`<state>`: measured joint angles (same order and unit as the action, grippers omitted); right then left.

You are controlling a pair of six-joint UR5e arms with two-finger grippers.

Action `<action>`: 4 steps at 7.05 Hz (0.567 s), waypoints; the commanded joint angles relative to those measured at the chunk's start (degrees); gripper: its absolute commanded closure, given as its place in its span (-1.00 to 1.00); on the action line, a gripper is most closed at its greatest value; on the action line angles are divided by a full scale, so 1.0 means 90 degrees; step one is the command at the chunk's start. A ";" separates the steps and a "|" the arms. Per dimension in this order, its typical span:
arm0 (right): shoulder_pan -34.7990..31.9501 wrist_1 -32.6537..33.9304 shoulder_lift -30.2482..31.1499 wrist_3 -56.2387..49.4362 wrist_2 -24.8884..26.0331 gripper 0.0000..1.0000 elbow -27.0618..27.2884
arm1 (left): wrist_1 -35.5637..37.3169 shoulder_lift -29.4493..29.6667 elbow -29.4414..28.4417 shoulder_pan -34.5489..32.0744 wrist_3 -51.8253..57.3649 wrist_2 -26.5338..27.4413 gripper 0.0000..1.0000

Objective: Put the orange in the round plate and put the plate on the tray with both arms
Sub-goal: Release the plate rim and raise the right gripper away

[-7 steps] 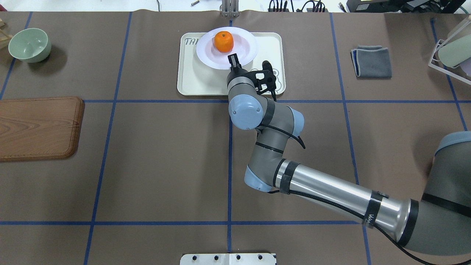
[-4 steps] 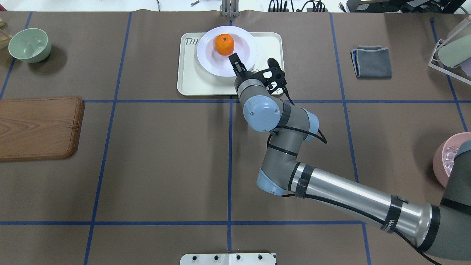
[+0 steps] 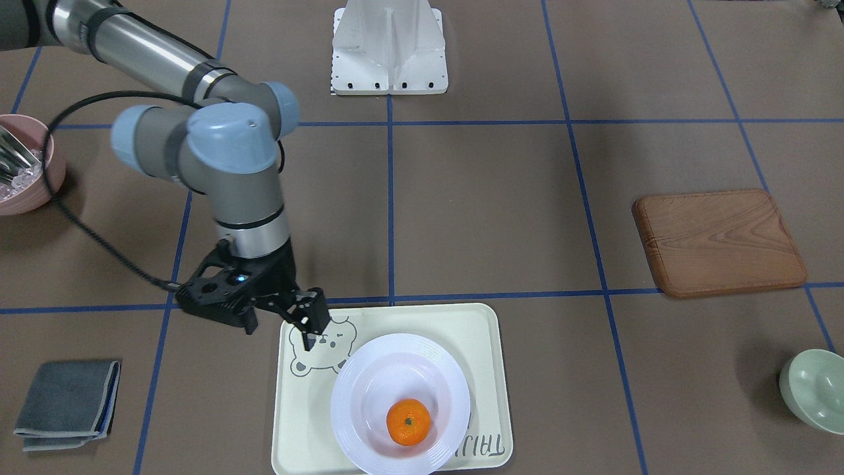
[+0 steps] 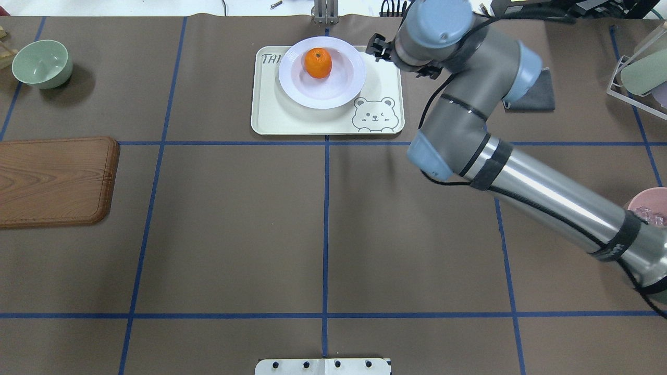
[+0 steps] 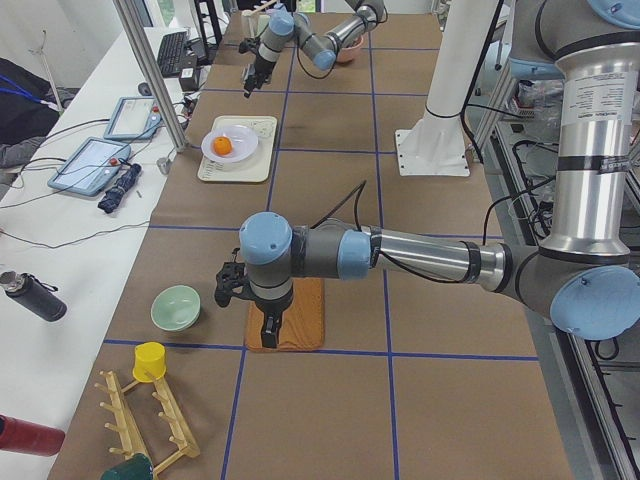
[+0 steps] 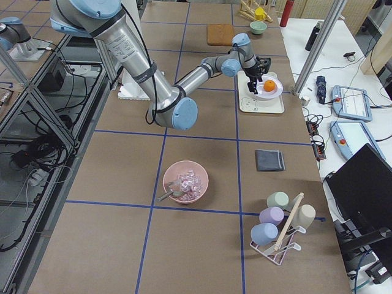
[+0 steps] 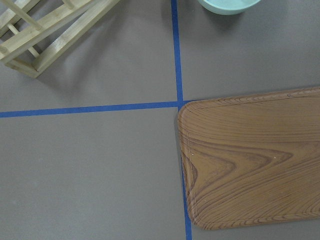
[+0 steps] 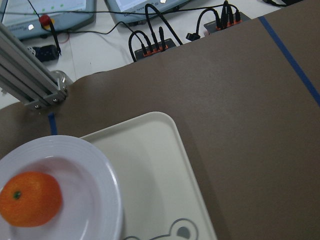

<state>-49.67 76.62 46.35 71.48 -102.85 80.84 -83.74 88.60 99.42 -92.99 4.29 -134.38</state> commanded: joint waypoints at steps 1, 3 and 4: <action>-0.1574 0.0256 0.0831 -0.3173 -0.2109 -1.00 0.0139 | -0.0002 -0.0011 -0.0002 0.0000 0.0021 0.0010 -0.97; -0.2883 0.0702 0.1692 -0.5877 -0.2798 -1.00 0.0149 | -0.0099 -0.0108 0.0007 0.0000 0.0031 0.0000 -0.97; -0.3421 0.1169 0.2034 -0.7138 -0.2994 -1.00 0.0149 | -0.0206 -0.0109 0.0017 0.0000 0.0002 -0.0010 -0.97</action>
<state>-73.83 82.75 60.49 22.00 -126.86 82.13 -84.59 87.82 99.48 -92.99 4.47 -134.40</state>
